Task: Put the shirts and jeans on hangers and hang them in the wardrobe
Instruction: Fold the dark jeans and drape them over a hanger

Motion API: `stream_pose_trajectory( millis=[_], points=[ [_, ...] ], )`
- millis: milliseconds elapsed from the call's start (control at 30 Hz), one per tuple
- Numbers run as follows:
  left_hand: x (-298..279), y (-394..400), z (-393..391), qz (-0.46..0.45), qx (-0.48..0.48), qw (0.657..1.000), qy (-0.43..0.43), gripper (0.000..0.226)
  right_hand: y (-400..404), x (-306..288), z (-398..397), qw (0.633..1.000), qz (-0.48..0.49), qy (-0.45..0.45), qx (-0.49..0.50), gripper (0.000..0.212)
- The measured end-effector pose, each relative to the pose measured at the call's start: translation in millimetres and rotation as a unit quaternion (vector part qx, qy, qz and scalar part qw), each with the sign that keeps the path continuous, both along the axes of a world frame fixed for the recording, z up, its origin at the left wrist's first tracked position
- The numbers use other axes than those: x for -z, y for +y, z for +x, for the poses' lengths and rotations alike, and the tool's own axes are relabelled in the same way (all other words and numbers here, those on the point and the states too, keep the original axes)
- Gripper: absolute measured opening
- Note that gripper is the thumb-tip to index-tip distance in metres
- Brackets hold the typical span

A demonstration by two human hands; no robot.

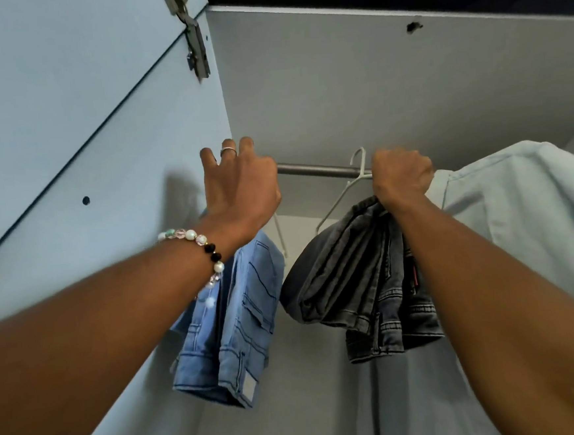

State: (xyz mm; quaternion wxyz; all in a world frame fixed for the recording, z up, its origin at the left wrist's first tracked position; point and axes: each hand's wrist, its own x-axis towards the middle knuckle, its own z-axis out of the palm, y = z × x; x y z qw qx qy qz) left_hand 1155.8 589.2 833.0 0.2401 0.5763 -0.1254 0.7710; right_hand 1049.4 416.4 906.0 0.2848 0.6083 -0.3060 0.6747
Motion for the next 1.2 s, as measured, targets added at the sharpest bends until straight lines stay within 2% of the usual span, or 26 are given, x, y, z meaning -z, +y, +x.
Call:
stream_pose_trajectory(
  millis=[200,300,467,600,667,733,833,1033,1200],
  points=[
    [17,-4,19,0.019,0.019,0.999,0.028,0.019,13,10,27,0.999,-0.001,0.038,-0.017,0.03],
    [28,-11,23,0.023,0.051,0.997,0.045,0.021,16,9,27,0.994,0.014,0.024,-0.106,0.029],
    [42,-11,11,0.059,0.141,0.987,0.042,0.023,13,5,7,0.935,0.066,0.026,-0.348,0.024],
    [53,-10,-4,0.087,0.156,0.982,0.064,0.024,9,34,-12,0.871,0.043,0.068,-0.484,0.049],
    [62,-9,-16,0.106,0.161,0.978,0.083,0.028,6,50,-22,0.864,0.027,0.089,-0.495,0.062],
    [72,-8,-33,0.127,0.171,0.971,0.108,0.03,6,67,-38,0.854,0.023,0.11,-0.507,0.063],
    [92,-5,-61,0.145,0.189,0.961,0.137,0.031,5,97,-60,0.841,0.034,0.121,-0.526,0.059],
    [163,8,-114,0.175,0.206,0.955,0.122,0.028,-1,175,-90,0.8,0.077,0.104,-0.586,0.047],
    [218,39,-150,0.178,0.243,0.938,0.171,0.029,15,239,-109,0.774,0.136,0.072,-0.613,0.038]
  ],
)
